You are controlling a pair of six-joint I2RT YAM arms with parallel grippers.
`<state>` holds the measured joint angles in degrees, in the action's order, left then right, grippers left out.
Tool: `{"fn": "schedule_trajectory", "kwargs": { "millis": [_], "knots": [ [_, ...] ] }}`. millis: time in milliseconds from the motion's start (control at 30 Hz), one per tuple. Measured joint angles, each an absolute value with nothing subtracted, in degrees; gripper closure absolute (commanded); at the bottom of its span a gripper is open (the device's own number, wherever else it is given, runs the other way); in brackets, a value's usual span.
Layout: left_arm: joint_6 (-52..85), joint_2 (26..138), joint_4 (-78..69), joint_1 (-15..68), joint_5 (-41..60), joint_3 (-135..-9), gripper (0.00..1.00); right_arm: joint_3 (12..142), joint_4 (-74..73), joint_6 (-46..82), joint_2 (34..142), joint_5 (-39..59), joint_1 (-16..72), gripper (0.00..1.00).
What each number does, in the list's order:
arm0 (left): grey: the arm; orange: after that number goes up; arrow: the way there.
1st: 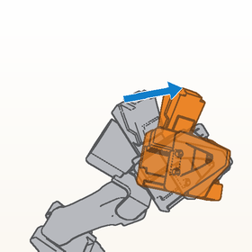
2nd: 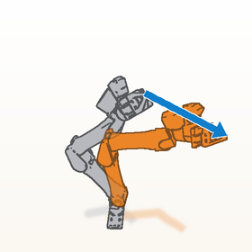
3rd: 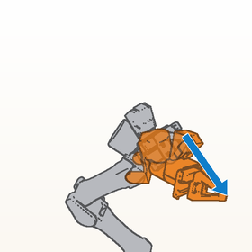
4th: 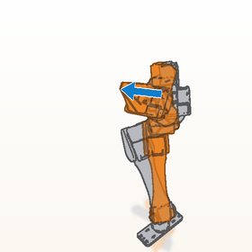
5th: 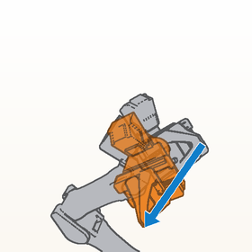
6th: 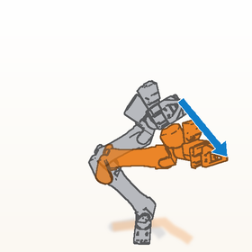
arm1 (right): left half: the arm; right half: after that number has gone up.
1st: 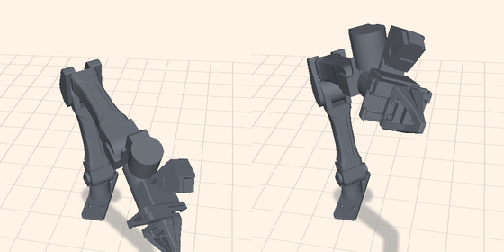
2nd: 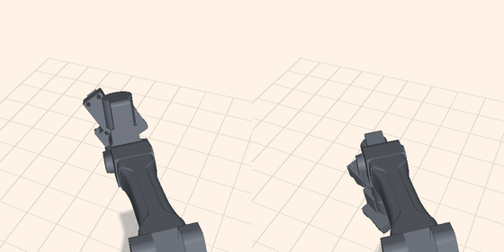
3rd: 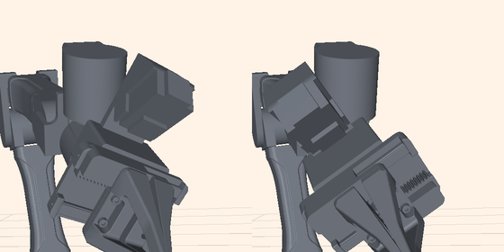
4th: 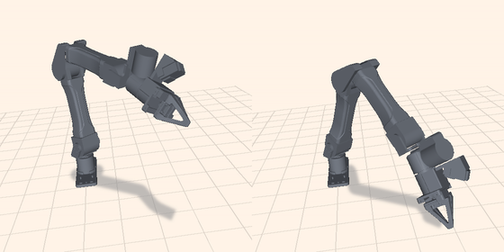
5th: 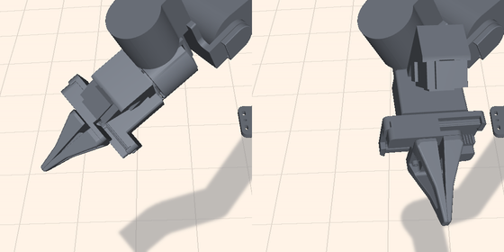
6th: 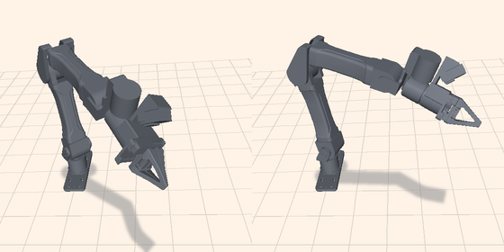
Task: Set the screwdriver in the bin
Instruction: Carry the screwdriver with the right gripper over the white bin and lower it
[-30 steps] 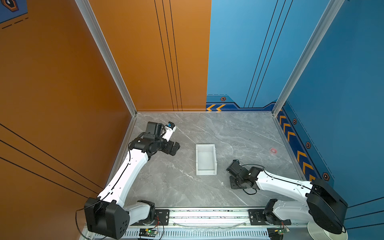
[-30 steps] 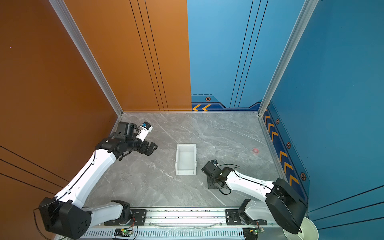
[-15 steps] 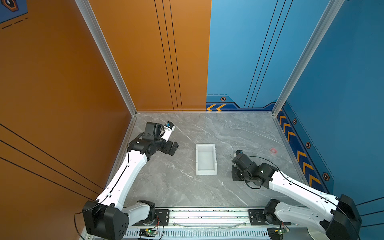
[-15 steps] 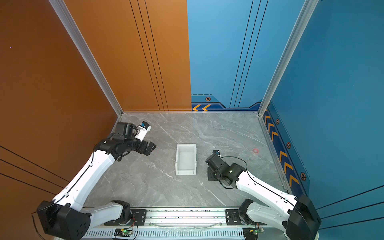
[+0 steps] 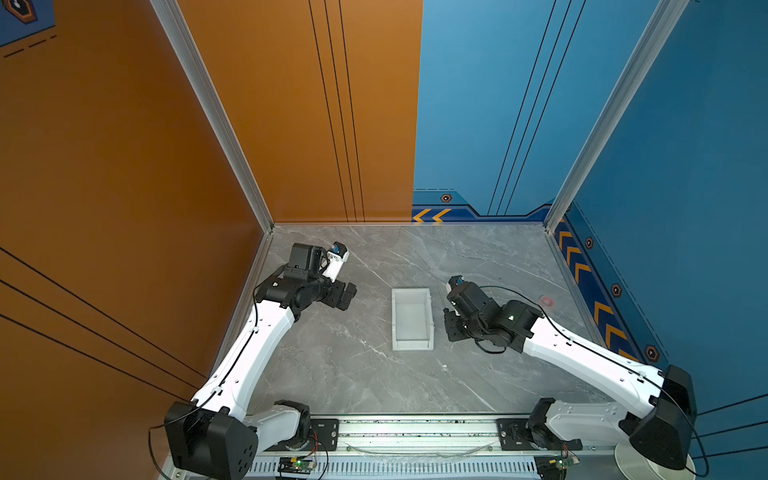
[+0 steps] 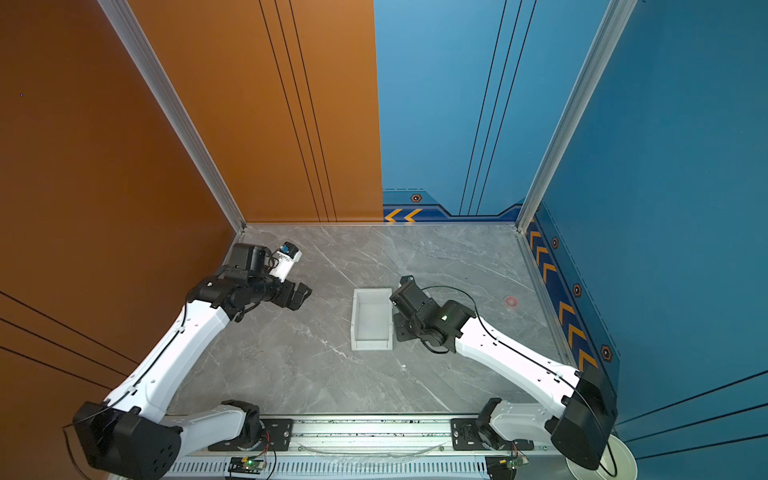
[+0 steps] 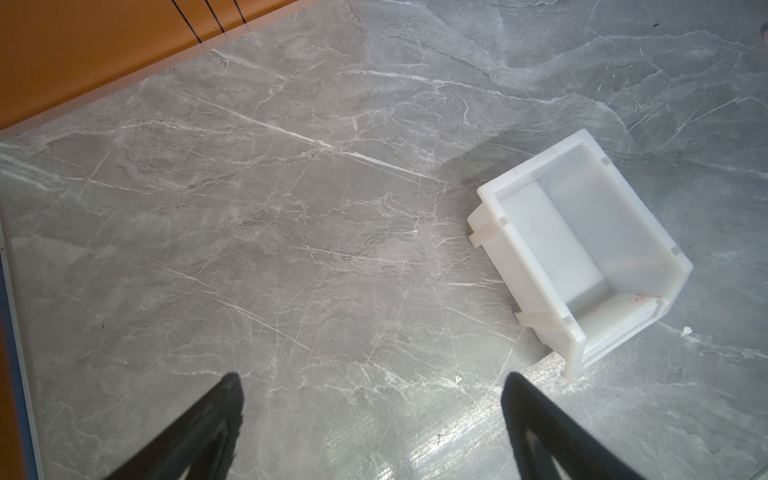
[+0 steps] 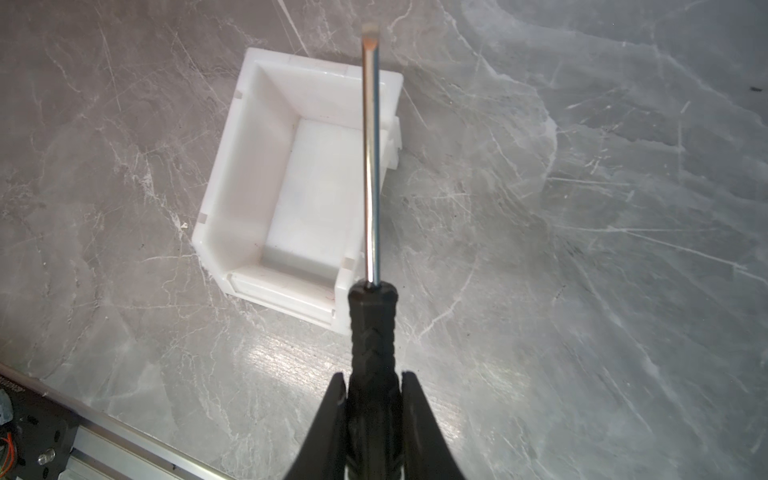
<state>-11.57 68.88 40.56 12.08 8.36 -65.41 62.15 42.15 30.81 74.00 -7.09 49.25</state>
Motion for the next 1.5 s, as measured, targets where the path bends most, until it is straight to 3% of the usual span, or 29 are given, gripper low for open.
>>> {"fn": "schedule_trajectory", "kwargs": {
  "millis": [433, 1500],
  "knots": [
    [-11.4, 68.7, 40.6, 12.1, 8.3, -65.5, 0.02, 70.5, 41.8, 27.8, 91.7, -7.2, 56.4, 0.86],
    [-11.1, 67.9, 40.6, 12.0, 8.4, -65.7, 0.02, 79.6, 40.2, 24.9, 109.1, -10.8, 54.9, 0.84]
  ]
}}
